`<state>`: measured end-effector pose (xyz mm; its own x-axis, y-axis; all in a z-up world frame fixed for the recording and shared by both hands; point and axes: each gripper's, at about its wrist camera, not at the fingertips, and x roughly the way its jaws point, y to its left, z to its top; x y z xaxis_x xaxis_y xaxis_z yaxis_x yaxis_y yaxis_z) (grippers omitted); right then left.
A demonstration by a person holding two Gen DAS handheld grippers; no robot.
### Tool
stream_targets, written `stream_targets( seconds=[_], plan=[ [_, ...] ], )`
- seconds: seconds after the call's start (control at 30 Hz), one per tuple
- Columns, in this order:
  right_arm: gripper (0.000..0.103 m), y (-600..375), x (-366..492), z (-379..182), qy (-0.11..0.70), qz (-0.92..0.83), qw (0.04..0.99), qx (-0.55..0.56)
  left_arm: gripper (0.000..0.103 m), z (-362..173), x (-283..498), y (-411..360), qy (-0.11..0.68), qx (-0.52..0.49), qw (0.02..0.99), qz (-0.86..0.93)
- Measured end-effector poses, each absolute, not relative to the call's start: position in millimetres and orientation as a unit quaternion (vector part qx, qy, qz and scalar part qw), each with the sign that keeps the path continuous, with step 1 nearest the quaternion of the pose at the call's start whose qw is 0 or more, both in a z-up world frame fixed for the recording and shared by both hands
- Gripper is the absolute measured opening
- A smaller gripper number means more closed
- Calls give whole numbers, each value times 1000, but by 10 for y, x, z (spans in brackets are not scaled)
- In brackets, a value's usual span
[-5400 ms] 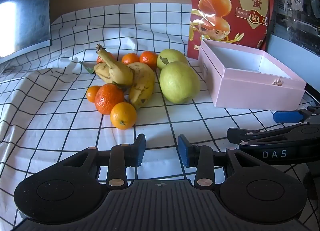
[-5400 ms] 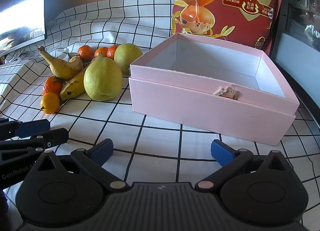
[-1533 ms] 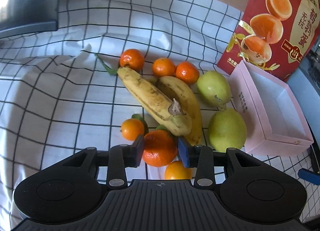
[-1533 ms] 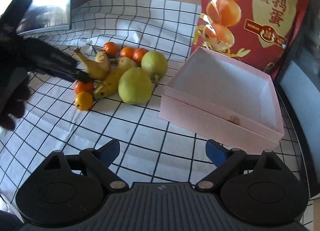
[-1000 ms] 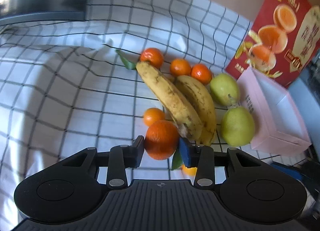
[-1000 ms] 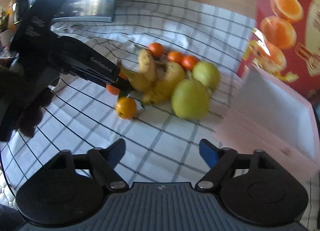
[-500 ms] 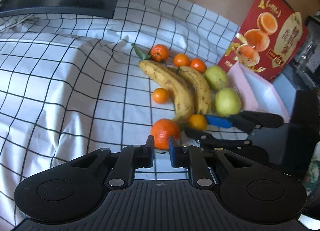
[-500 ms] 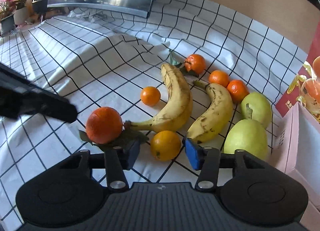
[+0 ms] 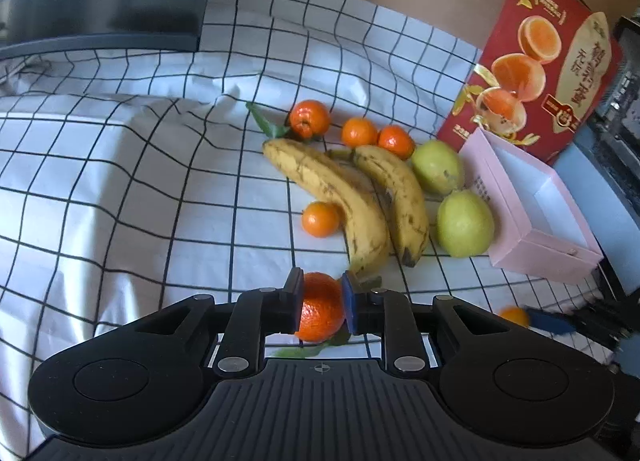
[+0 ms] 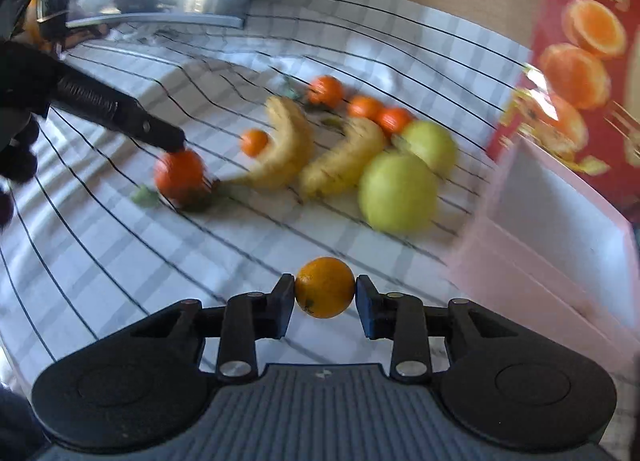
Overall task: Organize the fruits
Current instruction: 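Hold the orange in the right tool while the left tool positions around the leafy tangerine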
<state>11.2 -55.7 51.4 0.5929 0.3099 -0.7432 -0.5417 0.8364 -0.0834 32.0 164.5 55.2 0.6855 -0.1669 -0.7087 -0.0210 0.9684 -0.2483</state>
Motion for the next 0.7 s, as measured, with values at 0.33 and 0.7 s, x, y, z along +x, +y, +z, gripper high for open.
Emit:
stream_targets(
  seconds=[0.33,0.7],
  plan=[
    [33,-1206,26,332,415,150,888,-131,37,576,122,1639,406,-38,913,6],
    [36,-1224,50,296,414,163,885,-141,32,764,105,2044,363,-132,922,27]
  ],
)
